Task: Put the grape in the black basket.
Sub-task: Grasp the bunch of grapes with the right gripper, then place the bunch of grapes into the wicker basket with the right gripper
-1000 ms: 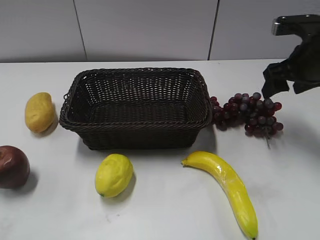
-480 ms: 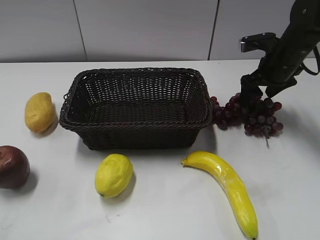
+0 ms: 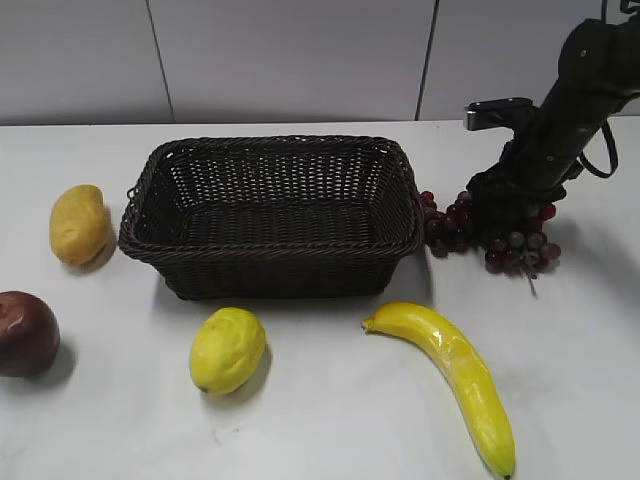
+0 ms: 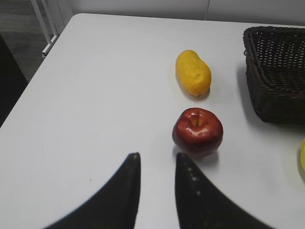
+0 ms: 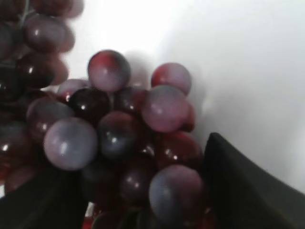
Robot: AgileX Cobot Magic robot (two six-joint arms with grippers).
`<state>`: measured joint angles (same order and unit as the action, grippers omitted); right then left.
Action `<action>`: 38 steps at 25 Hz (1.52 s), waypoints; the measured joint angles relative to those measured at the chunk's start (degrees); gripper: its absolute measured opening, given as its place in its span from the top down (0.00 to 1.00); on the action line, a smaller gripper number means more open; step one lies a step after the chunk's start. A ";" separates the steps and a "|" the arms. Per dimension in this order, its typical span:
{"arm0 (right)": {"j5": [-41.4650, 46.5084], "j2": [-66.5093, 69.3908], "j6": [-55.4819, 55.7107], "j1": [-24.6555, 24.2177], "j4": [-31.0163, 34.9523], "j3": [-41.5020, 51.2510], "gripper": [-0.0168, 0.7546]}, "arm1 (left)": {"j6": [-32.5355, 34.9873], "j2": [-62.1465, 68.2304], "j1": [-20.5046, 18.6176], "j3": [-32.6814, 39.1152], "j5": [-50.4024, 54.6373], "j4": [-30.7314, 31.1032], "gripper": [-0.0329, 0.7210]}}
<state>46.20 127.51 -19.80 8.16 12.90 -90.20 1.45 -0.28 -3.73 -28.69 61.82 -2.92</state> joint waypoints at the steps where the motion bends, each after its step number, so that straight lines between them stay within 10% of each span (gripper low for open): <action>1: 0.06 0.00 -0.04 0.00 0.30 0.00 0.47 | 0.00 0.00 0.00 0.00 0.00 0.00 0.65; 27: 11.67 -22.25 0.06 0.95 8.95 -11.77 0.58 | 0.00 0.00 0.00 0.00 0.00 0.00 0.65; 38: 9.94 -24.99 0.00 13.47 11.76 -16.02 0.59 | 0.00 0.00 0.00 0.00 0.00 0.00 0.65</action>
<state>56.14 102.52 -19.80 21.63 24.66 -106.23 1.45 -0.28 -3.73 -28.69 61.82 -2.92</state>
